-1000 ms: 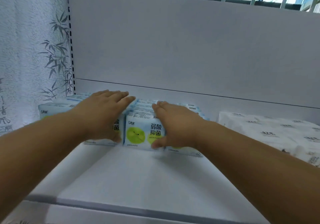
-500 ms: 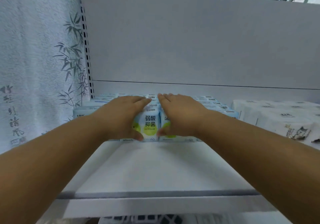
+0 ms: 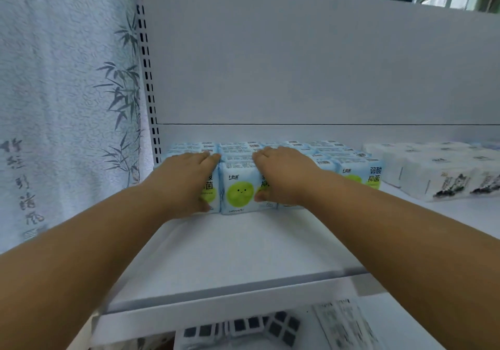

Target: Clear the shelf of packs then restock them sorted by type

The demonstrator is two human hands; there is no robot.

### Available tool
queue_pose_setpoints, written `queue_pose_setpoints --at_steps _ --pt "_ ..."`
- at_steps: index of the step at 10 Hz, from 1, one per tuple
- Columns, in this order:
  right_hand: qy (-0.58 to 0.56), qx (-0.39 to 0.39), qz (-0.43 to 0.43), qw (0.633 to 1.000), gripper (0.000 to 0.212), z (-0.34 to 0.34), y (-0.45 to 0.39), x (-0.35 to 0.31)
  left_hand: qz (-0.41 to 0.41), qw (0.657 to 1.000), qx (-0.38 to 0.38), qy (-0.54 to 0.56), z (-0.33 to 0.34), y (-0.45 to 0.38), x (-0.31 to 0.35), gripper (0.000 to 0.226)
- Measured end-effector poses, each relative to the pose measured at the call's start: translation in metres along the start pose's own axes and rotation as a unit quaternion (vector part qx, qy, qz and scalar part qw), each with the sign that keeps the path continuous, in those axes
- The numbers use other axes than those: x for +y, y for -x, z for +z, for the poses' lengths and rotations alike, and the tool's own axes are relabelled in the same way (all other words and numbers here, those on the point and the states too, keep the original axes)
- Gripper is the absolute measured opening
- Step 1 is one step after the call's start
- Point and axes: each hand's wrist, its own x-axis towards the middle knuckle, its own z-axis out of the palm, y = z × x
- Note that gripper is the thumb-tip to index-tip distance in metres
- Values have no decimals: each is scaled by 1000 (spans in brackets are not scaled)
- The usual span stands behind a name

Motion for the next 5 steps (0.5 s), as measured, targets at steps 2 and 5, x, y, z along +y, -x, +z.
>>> queue_pose_setpoints --at_steps 2,5 --pt "-6 10 -4 1000 88 -5 -6 -28 5 1000 -4 16 -3 5 2 114" --pt "-39 25 31 998 97 -19 9 -35 0 993 82 83 -23 25 27 91"
